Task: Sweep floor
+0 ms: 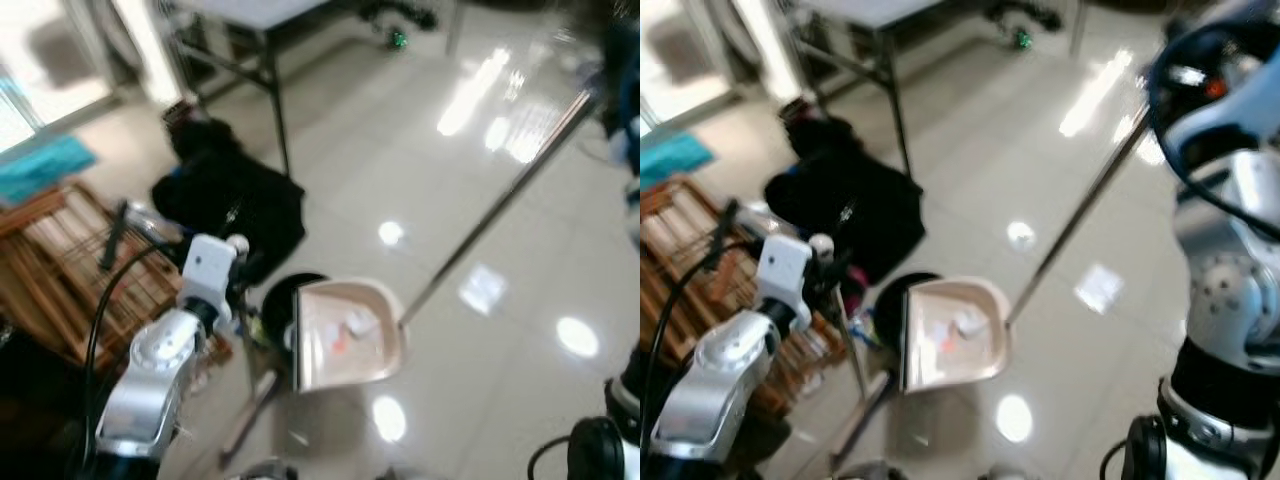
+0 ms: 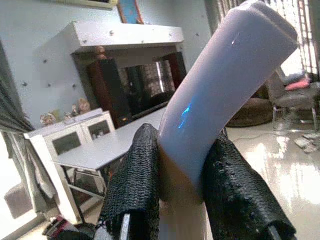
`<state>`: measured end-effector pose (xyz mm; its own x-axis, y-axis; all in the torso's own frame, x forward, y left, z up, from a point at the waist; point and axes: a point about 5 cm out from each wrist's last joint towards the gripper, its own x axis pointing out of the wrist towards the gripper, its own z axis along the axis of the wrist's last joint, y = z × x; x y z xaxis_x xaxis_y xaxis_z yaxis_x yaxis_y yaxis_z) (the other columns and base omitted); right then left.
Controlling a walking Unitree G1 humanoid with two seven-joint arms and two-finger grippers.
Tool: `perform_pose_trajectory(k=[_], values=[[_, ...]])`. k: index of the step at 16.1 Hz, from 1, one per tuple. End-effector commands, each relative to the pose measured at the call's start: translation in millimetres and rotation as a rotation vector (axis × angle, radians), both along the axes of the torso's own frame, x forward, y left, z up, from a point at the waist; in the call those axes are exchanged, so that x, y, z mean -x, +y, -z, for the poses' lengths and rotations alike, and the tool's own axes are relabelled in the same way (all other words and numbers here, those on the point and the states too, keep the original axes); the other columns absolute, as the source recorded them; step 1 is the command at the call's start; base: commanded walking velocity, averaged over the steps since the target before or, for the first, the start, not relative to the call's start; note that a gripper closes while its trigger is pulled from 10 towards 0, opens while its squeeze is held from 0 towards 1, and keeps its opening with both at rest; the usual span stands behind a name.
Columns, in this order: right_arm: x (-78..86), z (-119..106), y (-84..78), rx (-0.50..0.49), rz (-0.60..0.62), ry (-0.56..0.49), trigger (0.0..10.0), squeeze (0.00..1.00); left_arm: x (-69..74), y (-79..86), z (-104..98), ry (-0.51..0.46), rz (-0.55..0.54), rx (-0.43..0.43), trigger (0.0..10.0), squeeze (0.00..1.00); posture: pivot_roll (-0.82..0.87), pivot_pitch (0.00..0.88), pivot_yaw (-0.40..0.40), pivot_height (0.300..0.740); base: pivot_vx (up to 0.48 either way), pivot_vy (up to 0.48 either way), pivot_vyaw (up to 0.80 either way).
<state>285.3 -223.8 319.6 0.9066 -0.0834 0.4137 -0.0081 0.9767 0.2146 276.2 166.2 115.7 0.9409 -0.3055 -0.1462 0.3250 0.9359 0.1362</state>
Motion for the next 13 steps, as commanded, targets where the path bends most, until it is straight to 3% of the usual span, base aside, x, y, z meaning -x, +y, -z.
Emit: perform_pose_trajectory(k=[1, 6, 13], values=[[3.1, -8.6, 8.9, -0.004, -0.04, -0.055, 10.0, 0.0, -0.5, 8.9, -4.5, -0.029, -0.028, -0.022, 10.0, 0.0, -0.1, 0.109, 0.017, 0.74, 0.352, 0.0, 0.0], [-1.2, -9.1, 11.0, -0.009, -0.072, -0.061, 10.0, 0.0, 4.5, 13.0, -2.5, -0.031, -0.067, -0.018, 10.0, 0.0, -0.08, 0.096, -0.018, 0.74, 0.355, 0.0, 0.0], [-10.5, -10.0, 13.9, 0.004, -0.057, -0.12, 10.0, 0.0, 12.0, 15.1, 4.2, -0.006, -0.072, -0.04, 10.0, 0.0, -0.08, 0.08, 0.001, 0.74, 0.0, 0.0, 0.0]])
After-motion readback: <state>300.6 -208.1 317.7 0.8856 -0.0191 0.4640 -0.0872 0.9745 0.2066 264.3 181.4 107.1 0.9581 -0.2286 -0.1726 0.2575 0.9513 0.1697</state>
